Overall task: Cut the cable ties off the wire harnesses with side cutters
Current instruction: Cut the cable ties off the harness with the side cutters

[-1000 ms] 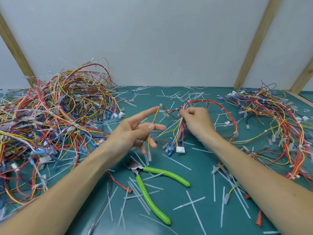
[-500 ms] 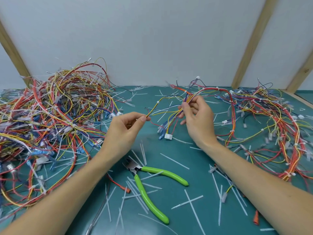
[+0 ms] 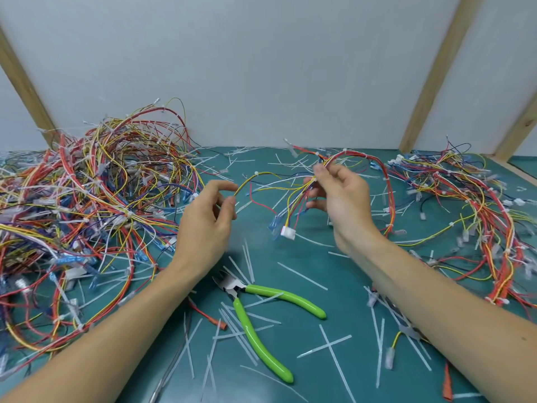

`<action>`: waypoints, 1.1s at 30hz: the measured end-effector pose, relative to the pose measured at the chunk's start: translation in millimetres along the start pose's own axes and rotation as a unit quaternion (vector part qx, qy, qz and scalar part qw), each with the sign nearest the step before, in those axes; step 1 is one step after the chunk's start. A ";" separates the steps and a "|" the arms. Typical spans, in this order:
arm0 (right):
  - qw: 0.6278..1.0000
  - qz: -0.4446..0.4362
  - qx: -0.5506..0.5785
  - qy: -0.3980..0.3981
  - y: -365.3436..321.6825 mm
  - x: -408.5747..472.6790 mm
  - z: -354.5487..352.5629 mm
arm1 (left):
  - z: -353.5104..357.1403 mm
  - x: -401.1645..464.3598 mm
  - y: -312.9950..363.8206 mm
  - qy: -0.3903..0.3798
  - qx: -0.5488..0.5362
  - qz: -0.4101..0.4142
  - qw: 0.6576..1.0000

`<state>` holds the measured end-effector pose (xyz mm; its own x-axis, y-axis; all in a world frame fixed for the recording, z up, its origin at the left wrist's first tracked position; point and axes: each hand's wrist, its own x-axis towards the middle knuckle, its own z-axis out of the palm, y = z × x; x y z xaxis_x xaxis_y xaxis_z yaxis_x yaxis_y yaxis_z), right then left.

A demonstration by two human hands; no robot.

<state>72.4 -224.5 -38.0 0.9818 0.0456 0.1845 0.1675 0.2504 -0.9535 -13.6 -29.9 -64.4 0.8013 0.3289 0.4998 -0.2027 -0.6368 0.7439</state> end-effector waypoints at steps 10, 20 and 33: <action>0.997 0.056 0.025 -0.044 14.6 -11.9 5.3 | -3.6 -1.9 8.6 -0.001 0.072 0.059 0.996; 0.980 -0.123 -0.119 -0.106 22.8 -30.0 11.5 | -2.9 -5.0 16.8 0.038 0.185 0.210 0.959; 0.930 -0.228 -0.244 -0.153 25.1 -35.2 9.5 | 0.1 -10.7 18.2 -0.008 0.092 0.145 0.985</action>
<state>41.2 -210.7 -66.2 0.7402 0.3336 0.5837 0.6537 -0.1539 -0.7410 -25.8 -45.1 -56.2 0.7346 0.1044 0.6705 -0.3192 -0.8188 0.4772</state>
